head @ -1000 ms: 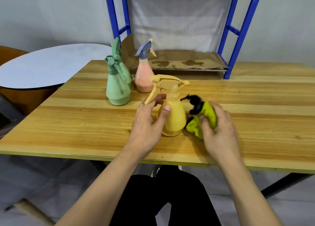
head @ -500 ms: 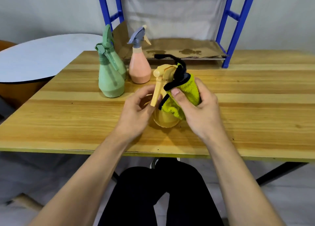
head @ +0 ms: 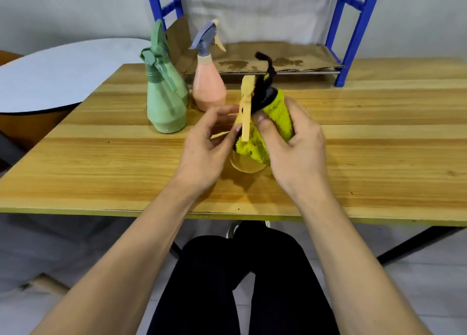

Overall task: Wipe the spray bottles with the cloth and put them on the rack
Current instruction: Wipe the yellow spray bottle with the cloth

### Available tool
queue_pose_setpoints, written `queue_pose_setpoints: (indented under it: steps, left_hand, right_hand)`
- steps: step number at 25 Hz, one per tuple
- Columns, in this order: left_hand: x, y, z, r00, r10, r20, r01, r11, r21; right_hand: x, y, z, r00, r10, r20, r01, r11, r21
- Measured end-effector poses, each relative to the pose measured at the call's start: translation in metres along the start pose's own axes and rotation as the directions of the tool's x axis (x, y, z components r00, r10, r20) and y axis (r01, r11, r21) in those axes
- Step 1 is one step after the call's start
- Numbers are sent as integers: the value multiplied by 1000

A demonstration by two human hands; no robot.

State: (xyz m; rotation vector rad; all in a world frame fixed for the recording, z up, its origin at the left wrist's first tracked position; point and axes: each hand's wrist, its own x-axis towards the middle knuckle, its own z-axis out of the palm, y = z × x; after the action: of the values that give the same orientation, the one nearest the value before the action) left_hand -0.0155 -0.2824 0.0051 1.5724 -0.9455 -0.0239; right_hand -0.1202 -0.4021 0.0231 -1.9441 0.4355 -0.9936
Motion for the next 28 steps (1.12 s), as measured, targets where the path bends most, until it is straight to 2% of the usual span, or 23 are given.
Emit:
queue_pose_setpoints:
  steps: [2,4,6,10,14,16,19,22,24,26,28]
  left_hand:
    - [3,0,-3,999,-30,18,29,999,39]
    - [5,-1,-9,995,-88,53,84,993,78]
    - [5,-1,-11,992,-104,74,92,984,150]
    - [4,-1,-6,999,-33,25,28,980,199]
    - [4,0,-10,999,-37,0,36,967,253]
    - [6,5,-8,997,-77,1,74,951,301]
    - [16,16,-7,989,-146,32,122,913,390]
    - [16,20,0,988,-151,34,123,897,425]
    - [11,20,6,992,-123,-42,130,919,373]
    - [7,23,6,981,-141,-131,166,964,207]
    - [8,30,3,967,-182,-177,191,981,31]
  right_hand:
    - [-5,12,1,1000,12,19,-10,997,-73]
    - [-16,29,-7,993,94,64,-85,987,-138]
    - [-14,28,-14,991,113,71,-105,989,-106]
    - [6,-1,-1,999,-36,-36,36,999,-10]
    - [-31,23,5,997,74,22,-67,974,-218]
    - [-40,33,2,996,82,46,-67,962,-264]
    - [-39,33,1,996,69,49,-56,973,-225]
    - [-41,28,4,997,76,28,-70,982,-176]
    - [-44,23,4,998,60,28,-54,980,-194]
    - [-45,19,2,998,30,52,-20,981,-195]
    - [-40,16,1,994,112,-4,-112,991,-71]
